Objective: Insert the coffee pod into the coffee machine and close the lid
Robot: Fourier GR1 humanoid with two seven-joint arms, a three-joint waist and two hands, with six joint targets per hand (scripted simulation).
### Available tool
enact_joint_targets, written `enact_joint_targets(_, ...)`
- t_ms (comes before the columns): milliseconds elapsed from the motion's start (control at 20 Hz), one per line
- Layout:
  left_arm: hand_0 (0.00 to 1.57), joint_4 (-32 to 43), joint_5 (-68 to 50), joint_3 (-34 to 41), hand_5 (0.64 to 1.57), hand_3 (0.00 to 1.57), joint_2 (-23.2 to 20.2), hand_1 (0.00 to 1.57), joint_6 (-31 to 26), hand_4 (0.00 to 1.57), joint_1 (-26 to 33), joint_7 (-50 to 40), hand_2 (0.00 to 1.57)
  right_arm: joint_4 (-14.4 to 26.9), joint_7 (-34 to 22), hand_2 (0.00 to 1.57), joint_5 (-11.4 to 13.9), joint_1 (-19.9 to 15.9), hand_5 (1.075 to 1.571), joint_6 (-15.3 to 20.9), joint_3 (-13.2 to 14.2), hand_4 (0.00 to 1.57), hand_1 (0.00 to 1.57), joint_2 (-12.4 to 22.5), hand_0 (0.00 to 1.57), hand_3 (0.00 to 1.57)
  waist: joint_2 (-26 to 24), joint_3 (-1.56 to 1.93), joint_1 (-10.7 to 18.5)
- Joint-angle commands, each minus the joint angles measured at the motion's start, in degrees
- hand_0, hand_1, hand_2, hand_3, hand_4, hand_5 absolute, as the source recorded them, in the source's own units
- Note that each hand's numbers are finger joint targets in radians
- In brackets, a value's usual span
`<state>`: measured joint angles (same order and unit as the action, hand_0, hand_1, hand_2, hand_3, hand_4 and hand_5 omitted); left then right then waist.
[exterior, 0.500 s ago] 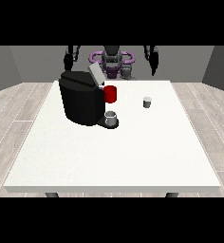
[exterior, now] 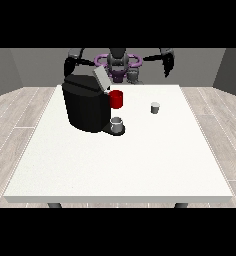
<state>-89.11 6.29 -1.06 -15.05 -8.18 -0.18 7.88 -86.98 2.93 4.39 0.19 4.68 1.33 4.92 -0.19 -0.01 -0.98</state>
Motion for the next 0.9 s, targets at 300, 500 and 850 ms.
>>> enact_joint_targets(300,0.0,10.89,6.72,4.51,1.571,0.0,-10.26,0.0,-3.78,0.0,-12.53,-2.42,0.0,-1.82,-1.12,0.0,3.74,-5.09,1.571,2.3,-1.96,0.0,0.0,-0.66,0.0,0.0,5.52,0.0,-5.85)
enact_joint_targets(500,0.0,15.8,8.63,4.96,1.571,0.0,-12.83,0.0,-5.67,0.0,-17.52,-4.38,0.0,-1.25,-0.05,0.0,5.47,-4.7,1.571,2.84,-4.79,0.0,0.0,-2.63,0.0,0.0,8.06,0.01,-8.37)
enact_joint_targets(850,0.0,29.07,15.04,4.57,1.571,0.0,-13.49,0.0,-2.73,0.0,-20.92,1.98,0.0,-5.13,-5.73,0.0,5.83,-8.56,1.571,2.75,-6.15,0.0,0.0,-2.99,0.0,0.0,13.31,-0.05,-11.01)
